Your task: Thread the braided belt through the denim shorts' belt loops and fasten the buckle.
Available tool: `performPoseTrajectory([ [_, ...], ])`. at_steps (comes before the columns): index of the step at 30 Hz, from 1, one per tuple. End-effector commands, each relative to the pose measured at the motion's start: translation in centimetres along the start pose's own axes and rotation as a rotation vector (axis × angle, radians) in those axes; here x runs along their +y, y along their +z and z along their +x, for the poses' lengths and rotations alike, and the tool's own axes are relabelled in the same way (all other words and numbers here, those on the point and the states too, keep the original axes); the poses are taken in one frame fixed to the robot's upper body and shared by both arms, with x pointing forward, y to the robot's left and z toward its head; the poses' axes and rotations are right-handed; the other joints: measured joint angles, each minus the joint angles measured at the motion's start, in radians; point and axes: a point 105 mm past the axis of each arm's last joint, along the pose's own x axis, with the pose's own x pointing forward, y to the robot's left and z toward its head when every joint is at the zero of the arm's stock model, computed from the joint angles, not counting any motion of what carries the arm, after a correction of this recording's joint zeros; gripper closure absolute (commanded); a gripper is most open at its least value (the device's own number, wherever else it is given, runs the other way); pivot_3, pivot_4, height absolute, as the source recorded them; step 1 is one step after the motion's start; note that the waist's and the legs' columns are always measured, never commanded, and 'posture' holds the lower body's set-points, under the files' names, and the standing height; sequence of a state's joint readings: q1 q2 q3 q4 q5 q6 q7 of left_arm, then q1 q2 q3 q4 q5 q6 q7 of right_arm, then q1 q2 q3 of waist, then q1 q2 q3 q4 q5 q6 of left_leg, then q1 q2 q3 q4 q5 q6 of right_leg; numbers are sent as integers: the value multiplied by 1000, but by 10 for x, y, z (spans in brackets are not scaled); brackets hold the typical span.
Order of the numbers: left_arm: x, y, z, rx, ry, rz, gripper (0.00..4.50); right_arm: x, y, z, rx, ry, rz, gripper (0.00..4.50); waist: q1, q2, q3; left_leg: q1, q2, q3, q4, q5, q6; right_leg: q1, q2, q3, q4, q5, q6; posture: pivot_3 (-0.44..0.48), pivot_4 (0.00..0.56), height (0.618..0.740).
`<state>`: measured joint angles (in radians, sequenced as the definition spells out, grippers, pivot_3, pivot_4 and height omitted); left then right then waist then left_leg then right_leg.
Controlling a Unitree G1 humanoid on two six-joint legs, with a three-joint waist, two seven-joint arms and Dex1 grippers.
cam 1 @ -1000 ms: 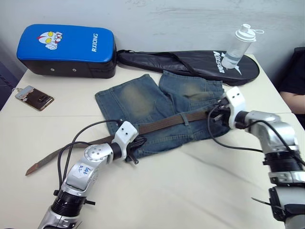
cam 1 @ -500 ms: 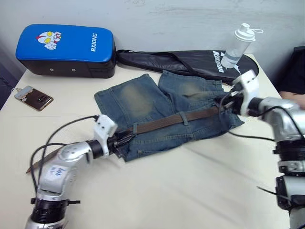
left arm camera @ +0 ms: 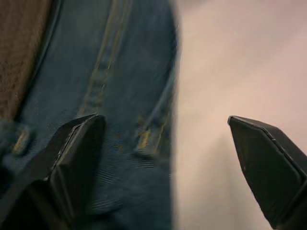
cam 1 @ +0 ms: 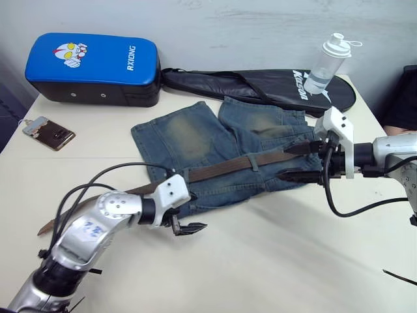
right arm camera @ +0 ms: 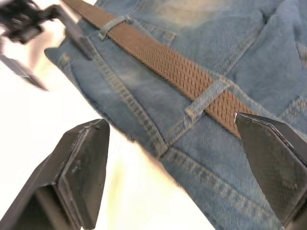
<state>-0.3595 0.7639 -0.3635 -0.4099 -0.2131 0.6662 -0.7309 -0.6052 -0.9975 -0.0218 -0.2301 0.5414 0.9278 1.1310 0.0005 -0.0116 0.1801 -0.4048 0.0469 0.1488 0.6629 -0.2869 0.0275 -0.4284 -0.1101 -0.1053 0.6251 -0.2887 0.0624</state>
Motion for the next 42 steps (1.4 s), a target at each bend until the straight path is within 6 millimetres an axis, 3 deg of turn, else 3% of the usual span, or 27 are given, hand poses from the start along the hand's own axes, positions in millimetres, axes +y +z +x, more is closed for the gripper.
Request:
performPoseTrajectory([
  [1, 23, -10, 3, 26, 84, 48, 746, -1, 13, -11, -30, -54, -53, 0, 0, 0, 0, 0, 0, 0, 0, 0, 0, 0, 0, 0, 0, 0, 0, 0, 150, 740],
  [2, 35, -9, -2, 28, 118, 80, 893, -2, 12, -12, -29, -63, -49, 0, 0, 0, 0, 0, 0, 0, 0, 0, 0, 0, 0, 0, 0, 0, 0, 0, 150, 740],
  [3, 42, -10, -6, 36, 135, 111, 1505, -3, 11, -13, -28, -68, -46, 0, 0, 0, 0, 0, 0, 0, 1, 0, 0, 0, -1, 0, 2, 0, 0, 0, 150, 740],
  [5, 62, -28, -23, 130, 186, 217, 2244, -3, 9, -13, -23, -79, -57, 0, 0, 0, 0, 0, 0, 0, 1, -1, 2, 0, -1, 0, 2, 0, 0, 0, 150, 740],
  [8, 87, -49, -50, 189, 263, 228, 3561, 0, 12, -12, -42, -67, -55, 0, -9, 1, 0, 1, 1, 0, 0, -1, 2, -1, 0, 0, 2, 0, -1, 0, 150, 740],
  [10, 102, -66, -72, 241, 308, 229, 3727, 0, 14, -11, -53, -68, -53, 0, -16, 1, 0, 1, 1, 0, 0, -1, 2, -1, 0, 0, 3, 0, -2, 0, 150, 740],
  [11, 105, -72, -80, 262, 316, 233, 4341, -2, 13, -10, -55, -75, -53, 0, -20, 1, 0, 1, 2, 0, 0, -1, 2, -1, 0, -1, 3, -1, -2, 0, 150, 740],
  [13, 106, -74, -87, 240, 312, 189, 4422, -6, 11, -6, -55, -94, -45, 0, -27, 1, 0, 1, 2, 0, 0, -1, 2, -2, 1, -1, 3, -1, -2, 0, 150, 740],
  [15, 100, -75, -88, 175, 279, 96, 3408, -15, 9, -1, -67, -123, -12, 0, -33, 1, 0, 1, 2, 1, -1, -1, 2, -2, 1, -1, 3, -1, -2, 0, 150, 740],
  [18, 86, -71, -93, 96, 228, -12, 2300, -22, 8, 0, -93, -139, 50, 0, -32, 1, 0, 1, 2, 3, -1, 0, 0, -2, 1, 0, 3, -1, -2, 0, 150, 740],
  [19, 83, -64, -97, 36, 221, -73, 2017, -23, 7, 0, -101, -137, 71, 0, -31, 1, 0, 0, 2, 3, -1, 0, 0, -2, 1, -1, 3, -1, -2, 0, 150, 740],
  [23, 77, -30, -128, -227, 202, -329, 115, -26, -5, 0, -99, -120, 159, 0, -29, -2, 1, -1, 2, 3, 0, 0, 0, -2, 1, -1, 2, -1, -2, 0, 150, 740],
  [26, 94, -13, -151, -360, 279, -432, 32, -28, -11, 2, -108, -118, 199, 0, -26, -3, 2, -1, 2, 2, 1, 1, 0, -2, 0, -1, 3, -1, -2, 0, 150, 740],
  [29, 121, -9, -157, -391, 395, -522, 32, -38, -16, 8, -120, -159, 235, 0, -16, -3, 2, 0, 1, 0, 1, 1, -1, 0, 0, -3, 3, 0, -1, 0, 150, 740],
  [33, 153, -11, -128, -357, 446, -672, 32, -69, -20, 13, -153, -328, 267, 0, -6, -3, 2, 0, 0, 3, 2, 2, 0, 0, 1, -3, 4, 0, 0, 0, 150, 740],
  [38, 171, -20, -91, -250, 447, -714, 32, -67, -17, 21, -175, -302, 290, 0, -2, -3, 2, 0, 0, 6, 2, 3, 1, -1, 8, -4, 5, 2, 3, 0, 150, 740],
  [42, 175, -22, -72, -195, 401, -727, 32, -66, -21, 27, -179, -299, 316, 0, -8, -4, 2, -1, 1, 9, 2, 3, 1, -2, 11, -3, 4, 2, 3, 0, 150, 740],
])
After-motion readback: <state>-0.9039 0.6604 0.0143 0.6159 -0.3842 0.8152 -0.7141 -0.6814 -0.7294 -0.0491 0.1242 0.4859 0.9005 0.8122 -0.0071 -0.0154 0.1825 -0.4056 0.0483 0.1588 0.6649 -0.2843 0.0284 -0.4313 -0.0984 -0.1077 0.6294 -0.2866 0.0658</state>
